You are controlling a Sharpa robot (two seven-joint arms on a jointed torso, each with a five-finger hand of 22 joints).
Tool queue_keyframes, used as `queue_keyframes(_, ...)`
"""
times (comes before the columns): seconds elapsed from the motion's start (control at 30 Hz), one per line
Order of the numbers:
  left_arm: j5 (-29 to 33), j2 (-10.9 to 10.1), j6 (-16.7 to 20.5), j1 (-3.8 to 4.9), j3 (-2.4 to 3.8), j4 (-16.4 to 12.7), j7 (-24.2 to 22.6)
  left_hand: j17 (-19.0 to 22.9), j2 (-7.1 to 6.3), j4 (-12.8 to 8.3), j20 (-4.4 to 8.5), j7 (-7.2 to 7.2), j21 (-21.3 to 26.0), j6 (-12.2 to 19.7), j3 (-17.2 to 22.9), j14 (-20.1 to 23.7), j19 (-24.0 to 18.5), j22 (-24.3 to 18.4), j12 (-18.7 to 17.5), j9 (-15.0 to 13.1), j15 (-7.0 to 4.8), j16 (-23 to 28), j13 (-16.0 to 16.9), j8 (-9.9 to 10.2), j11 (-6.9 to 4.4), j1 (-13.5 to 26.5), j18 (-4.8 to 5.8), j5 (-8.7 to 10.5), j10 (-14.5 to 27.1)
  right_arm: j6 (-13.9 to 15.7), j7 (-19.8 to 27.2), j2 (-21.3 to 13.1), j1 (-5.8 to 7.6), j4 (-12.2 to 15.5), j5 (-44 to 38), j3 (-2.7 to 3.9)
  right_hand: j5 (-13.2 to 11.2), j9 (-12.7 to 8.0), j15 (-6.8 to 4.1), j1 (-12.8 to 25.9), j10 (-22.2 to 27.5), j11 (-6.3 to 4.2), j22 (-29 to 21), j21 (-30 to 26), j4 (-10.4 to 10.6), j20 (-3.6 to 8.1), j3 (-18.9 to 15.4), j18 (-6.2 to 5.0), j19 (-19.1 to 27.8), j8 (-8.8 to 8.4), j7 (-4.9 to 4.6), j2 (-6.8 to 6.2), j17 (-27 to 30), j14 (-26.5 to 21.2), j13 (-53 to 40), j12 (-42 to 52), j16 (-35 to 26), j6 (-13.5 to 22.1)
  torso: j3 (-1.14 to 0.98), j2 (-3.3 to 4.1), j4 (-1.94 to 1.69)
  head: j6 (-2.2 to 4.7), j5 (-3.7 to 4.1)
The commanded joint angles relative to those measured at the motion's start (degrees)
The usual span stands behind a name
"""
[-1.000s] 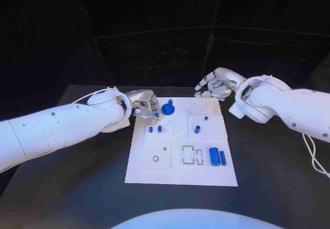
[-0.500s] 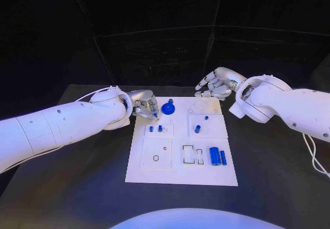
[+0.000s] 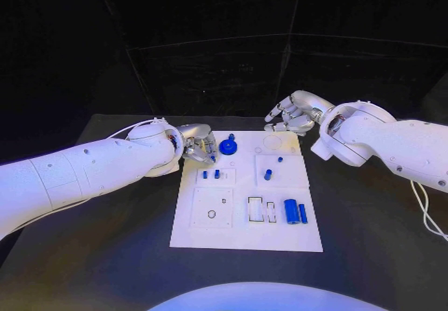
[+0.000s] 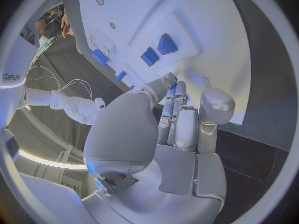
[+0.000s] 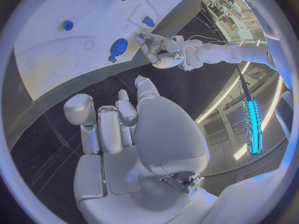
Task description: Assemble the parts on the task board
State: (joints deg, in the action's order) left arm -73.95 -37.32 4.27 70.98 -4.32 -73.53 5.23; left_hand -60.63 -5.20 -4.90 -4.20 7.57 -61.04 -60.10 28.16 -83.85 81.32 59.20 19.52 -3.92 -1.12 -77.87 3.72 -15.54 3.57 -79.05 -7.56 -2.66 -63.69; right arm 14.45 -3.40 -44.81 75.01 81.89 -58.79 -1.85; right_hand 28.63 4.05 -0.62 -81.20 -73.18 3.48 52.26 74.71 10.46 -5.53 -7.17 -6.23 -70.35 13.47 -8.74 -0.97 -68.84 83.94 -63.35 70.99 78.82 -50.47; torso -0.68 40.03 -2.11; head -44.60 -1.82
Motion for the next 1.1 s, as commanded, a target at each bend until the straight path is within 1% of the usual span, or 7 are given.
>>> queue_keyframes(0.03,0.3,0.1,-0.6,0.03,0.02,-0.2,0.1,0.1,0.00,0.0,-0.13,0.02,-0.2,-0.3,0.2,-1.1,0.1,0.1,-0.3,-0.1,-0.16,0.0,0.1,0.3,0.03,0.6,0.79,-0.15,-0.4,-0.2,0.3,0.0,0.10,0.0,0.1,0.03,0.2,0.0,-0.26,-0.4,0.2,0.01,-0.1,-0.3,0.1,0.18,0.4,-0.87,0.2,0.37,0.17,0.25,-0.1,1.9,0.0,0.3,-0.2,0.2,0.03,-0.01,-0.05,-0.05,0.07)
queue_keyframes(0.17,0.3,0.1,-0.6,0.00,0.02,-0.4,-0.1,0.1,0.00,0.0,-0.13,0.02,-0.2,-0.3,0.2,-1.1,0.1,0.1,-0.3,-0.1,-0.16,0.0,0.1,0.3,0.03,0.6,0.79,-0.15,-0.4,-0.2,0.3,0.1,0.10,0.0,0.1,0.03,0.2,0.0,-0.26,-0.4,0.2,0.01,-0.1,-0.3,0.1,0.18,0.4,-0.87,0.2,0.37,0.17,0.25,-0.1,1.9,0.0,0.3,-0.2,0.2,0.00,-0.03,0.00,-0.08,0.04)
queue_keyframes(0.43,0.3,0.2,-0.8,-0.01,0.02,-0.6,-0.3,0.1,0.05,0.0,-0.13,-0.07,-0.2,-0.5,0.3,-1.1,0.1,0.1,-0.4,-0.1,-0.20,0.0,0.1,0.4,-0.06,0.7,0.79,-0.15,-0.6,-0.2,0.2,0.1,0.10,0.0,0.1,0.03,0.2,0.0,-0.26,-0.4,0.2,0.01,-0.1,-0.3,0.1,0.18,0.4,-0.87,0.2,0.37,0.17,0.25,-0.1,1.9,0.0,0.3,-0.2,0.2,0.03,0.01,-0.03,-0.18,0.14)
queue_keyframes(0.57,-0.4,0.4,-1.2,-0.02,0.02,-0.3,0.0,0.2,0.01,-0.1,-0.12,-0.12,-0.3,-0.6,0.3,-1.1,0.1,0.2,-0.4,-0.1,-0.23,0.0,0.1,0.4,-0.09,0.7,0.79,-0.15,-0.8,-0.2,0.2,0.1,0.10,0.0,0.1,0.03,0.2,0.0,-0.26,-0.4,0.2,0.01,-0.1,-0.3,0.1,0.18,0.4,-0.87,0.2,0.37,0.17,0.25,-0.1,1.9,0.0,0.3,-0.2,0.2,0.00,-0.04,-0.04,-0.25,0.09)
queue_keyframes(0.77,-3.1,0.7,-1.2,-0.02,-0.02,0.3,0.6,0.6,-0.91,0.4,-0.25,0.11,0.5,0.0,-0.6,-0.9,-0.3,-0.5,-1.4,0.0,0.00,0.2,0.0,1.2,0.25,2.3,0.70,-0.11,-0.2,-0.2,0.2,0.1,0.10,0.1,0.1,0.03,0.2,0.0,-0.26,-0.4,0.2,0.01,-0.1,-0.3,0.1,0.18,0.4,-0.87,0.2,0.37,0.17,0.25,-0.1,1.9,0.0,0.3,-0.2,0.2,-0.01,-0.03,-0.01,-0.29,0.16)
queue_keyframes(0.97,-4.0,1.0,-1.6,-0.02,-0.11,0.5,0.8,0.8,-1.22,0.5,-0.36,0.17,0.8,0.4,-1.1,-0.8,-0.5,-0.7,-2.0,0.1,0.12,0.3,0.0,1.7,0.38,2.7,0.66,-0.11,0.1,-0.2,0.2,0.1,0.10,0.1,0.1,0.03,0.2,0.0,-0.26,-0.4,0.2,0.01,-0.1,-0.3,0.1,0.18,0.4,-0.87,0.2,0.37,0.17,0.25,-0.1,1.9,0.0,0.3,-0.2,0.2,0.02,-0.03,-0.02,-0.32,0.25)
queue_keyframes(1.1,-4.2,1.1,-1.8,-0.03,-0.14,0.6,0.8,0.9,-1.45,0.5,-0.43,0.20,0.8,0.6,-1.4,-0.8,-0.5,-0.7,-2.3,0.1,0.18,0.3,0.0,2.0,0.45,2.9,0.66,-0.11,0.3,-0.1,0.2,0.0,0.10,0.1,0.1,0.03,0.2,0.0,-0.26,-0.4,0.2,0.01,-0.1,-0.3,0.1,0.18,0.4,-0.87,0.2,0.37,0.17,0.25,-0.1,1.9,0.0,0.3,-0.2,0.2,-0.01,-0.03,-0.01,-0.33,0.23)
